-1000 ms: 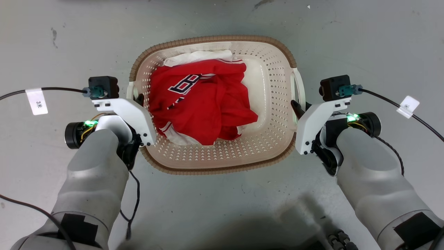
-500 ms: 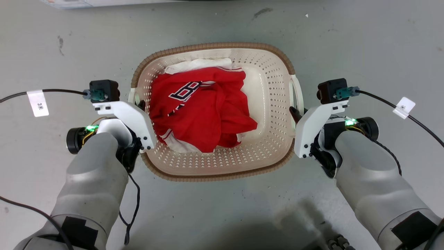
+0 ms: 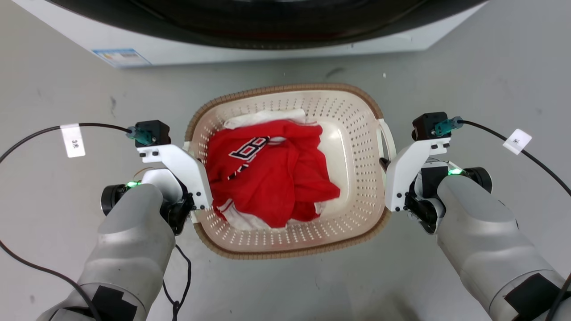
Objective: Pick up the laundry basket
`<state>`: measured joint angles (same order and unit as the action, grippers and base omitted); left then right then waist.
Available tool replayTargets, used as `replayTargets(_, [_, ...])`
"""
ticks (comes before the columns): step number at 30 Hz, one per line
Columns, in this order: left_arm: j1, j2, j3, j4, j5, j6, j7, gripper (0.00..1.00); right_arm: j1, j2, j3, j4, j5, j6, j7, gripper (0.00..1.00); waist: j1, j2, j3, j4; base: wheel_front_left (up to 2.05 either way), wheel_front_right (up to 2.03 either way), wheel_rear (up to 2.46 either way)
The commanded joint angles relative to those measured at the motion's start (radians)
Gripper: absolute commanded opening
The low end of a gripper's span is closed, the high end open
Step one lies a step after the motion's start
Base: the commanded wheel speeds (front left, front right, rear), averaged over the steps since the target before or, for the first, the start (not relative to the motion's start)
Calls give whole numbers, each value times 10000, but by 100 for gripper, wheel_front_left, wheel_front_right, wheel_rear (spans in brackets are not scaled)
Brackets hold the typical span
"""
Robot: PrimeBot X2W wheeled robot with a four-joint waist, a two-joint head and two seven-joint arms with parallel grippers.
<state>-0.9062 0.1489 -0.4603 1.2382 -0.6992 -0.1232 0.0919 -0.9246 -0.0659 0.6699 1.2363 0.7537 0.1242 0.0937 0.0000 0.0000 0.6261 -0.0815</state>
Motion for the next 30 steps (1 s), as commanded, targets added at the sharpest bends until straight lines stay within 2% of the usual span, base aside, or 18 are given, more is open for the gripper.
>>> replayTargets(1, [42, -359, -110, -92, -87, -130, 116, 0, -168, 284, 80, -62, 83, 118, 129, 0, 0, 0, -540, 104, 0, 0, 0])
replayTargets(14, [342, -477, -672, 136, -662, -135, 1678, 0, -1, 300, 246, 221, 817, 124, 2349, 0, 0, 0, -2571, 171, 0, 0, 0])
replayTargets(30, [716, -400, -1132, 274, -1089, -134, 2792, 0, 340, 272, 235, 454, 1124, 123, 4091, 0, 0, 0, -4739, 249, 0, 0, 0])
